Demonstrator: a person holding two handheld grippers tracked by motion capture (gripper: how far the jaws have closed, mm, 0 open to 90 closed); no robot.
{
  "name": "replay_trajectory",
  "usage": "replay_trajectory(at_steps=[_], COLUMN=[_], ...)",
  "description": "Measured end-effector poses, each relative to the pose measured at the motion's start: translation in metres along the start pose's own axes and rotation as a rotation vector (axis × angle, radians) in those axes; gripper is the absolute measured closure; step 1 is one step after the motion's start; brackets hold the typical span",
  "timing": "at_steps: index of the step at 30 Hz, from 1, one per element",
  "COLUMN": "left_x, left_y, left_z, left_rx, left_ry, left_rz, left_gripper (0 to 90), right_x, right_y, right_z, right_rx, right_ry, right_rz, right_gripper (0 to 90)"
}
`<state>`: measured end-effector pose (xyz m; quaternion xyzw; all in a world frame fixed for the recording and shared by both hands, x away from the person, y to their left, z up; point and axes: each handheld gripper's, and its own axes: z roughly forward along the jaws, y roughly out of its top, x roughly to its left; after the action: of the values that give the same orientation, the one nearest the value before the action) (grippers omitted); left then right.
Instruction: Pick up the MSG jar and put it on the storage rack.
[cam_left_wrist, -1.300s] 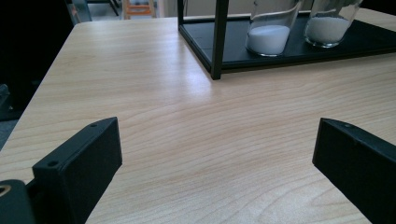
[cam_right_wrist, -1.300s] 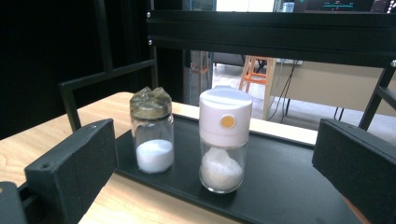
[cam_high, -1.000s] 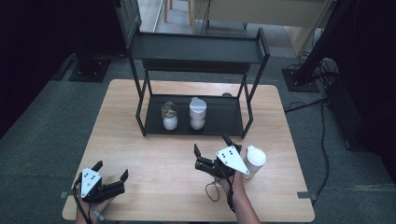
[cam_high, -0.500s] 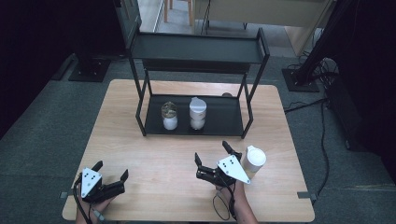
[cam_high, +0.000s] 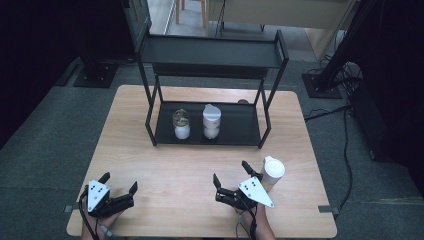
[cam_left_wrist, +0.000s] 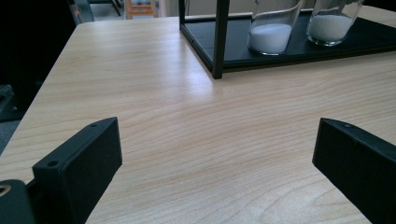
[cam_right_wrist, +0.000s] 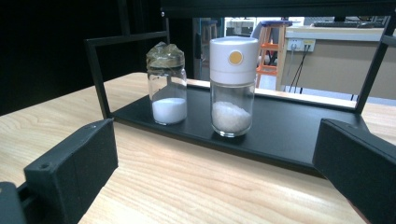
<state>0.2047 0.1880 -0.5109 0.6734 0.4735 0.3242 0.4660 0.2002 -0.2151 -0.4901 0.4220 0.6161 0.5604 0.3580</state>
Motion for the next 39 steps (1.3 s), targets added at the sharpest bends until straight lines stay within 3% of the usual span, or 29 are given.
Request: replay_trajectory(at_steps=[18, 39], left_x=[-0.001, -0.002], left_y=[0.000, 0.000], left_z=[0.000, 0.000], left_rx=[0.002, 0.003], left_ry=[0.004, 0.009], left_rz=[0.005, 0.014], left_gripper=[1.3, 1.3], right_x=[-0.004, -0.023], right_y=[-0.003, -0.007], right_z=[-0.024, -0.051], right_rx=[0.004, 0.008], right_ry=[0.003, -0.017], right_rz=[0.010, 0.005], right_gripper=[0.0, 0.0])
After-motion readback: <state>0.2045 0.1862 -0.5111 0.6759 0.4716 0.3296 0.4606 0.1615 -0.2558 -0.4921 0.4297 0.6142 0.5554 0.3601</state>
